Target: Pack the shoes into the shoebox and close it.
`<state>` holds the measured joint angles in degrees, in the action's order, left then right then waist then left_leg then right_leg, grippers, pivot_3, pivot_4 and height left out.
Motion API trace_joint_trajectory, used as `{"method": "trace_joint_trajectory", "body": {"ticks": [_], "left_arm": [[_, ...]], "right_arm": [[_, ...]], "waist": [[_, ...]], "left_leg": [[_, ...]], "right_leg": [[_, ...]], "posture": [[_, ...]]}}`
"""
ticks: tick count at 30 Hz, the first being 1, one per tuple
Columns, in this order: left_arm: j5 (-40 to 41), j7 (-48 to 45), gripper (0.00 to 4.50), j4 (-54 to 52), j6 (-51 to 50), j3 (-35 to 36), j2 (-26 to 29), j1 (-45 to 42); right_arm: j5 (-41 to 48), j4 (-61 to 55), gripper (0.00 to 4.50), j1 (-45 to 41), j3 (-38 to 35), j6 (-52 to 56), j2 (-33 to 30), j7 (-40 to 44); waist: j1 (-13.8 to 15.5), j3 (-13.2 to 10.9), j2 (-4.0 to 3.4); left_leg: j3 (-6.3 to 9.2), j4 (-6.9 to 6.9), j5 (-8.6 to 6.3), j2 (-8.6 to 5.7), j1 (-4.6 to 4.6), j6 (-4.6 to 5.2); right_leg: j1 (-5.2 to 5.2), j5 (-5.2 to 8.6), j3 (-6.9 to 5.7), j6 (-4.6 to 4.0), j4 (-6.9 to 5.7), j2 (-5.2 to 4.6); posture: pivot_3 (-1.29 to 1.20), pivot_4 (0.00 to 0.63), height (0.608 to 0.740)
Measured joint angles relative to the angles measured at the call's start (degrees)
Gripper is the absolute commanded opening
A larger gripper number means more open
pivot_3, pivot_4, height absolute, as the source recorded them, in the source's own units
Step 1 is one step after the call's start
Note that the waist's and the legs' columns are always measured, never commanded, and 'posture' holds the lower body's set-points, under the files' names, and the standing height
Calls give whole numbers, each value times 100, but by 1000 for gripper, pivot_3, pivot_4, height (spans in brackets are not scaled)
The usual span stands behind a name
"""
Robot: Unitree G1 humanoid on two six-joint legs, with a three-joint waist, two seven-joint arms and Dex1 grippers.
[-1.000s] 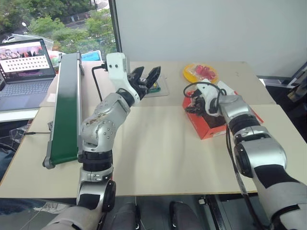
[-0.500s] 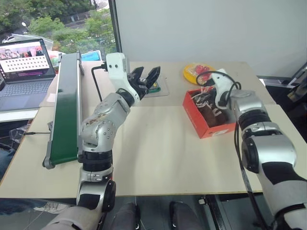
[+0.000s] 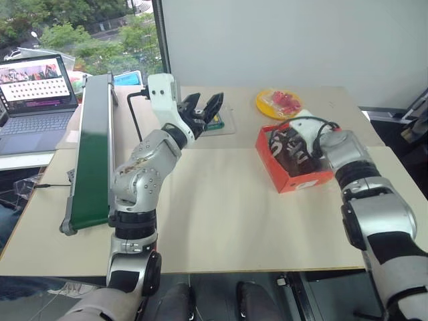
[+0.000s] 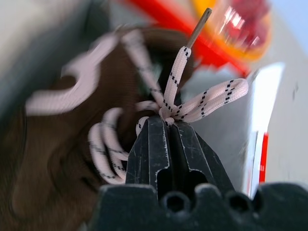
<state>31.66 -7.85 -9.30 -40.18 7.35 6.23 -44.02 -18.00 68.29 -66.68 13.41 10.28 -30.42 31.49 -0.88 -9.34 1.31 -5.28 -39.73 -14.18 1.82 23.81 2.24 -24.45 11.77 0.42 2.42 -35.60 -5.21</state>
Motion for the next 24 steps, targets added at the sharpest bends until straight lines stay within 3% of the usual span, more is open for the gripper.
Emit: {"method": "trace_joint_trajectory", "body": {"ticks": [23, 24], "left_arm": [[1, 26, 3392, -25, -5, -4, -2, 13], [1, 24, 3392, -25, -5, -4, -2, 13]], "right_arm": [[-485, -927, 79, 325, 523, -43, 166, 1029], [-477, -970, 388, 345, 513, -43, 155, 1067]], "waist": [[-125, 1, 1], [-128, 1, 1]], "left_leg": [[2, 4, -17, 6, -31, 27], [2, 4, -17, 6, -31, 27]], "right_leg": [[18, 0, 6, -1, -7, 6], [17, 0, 6, -1, -7, 5]], "posture": [[0, 150, 740], [0, 150, 740]]}}
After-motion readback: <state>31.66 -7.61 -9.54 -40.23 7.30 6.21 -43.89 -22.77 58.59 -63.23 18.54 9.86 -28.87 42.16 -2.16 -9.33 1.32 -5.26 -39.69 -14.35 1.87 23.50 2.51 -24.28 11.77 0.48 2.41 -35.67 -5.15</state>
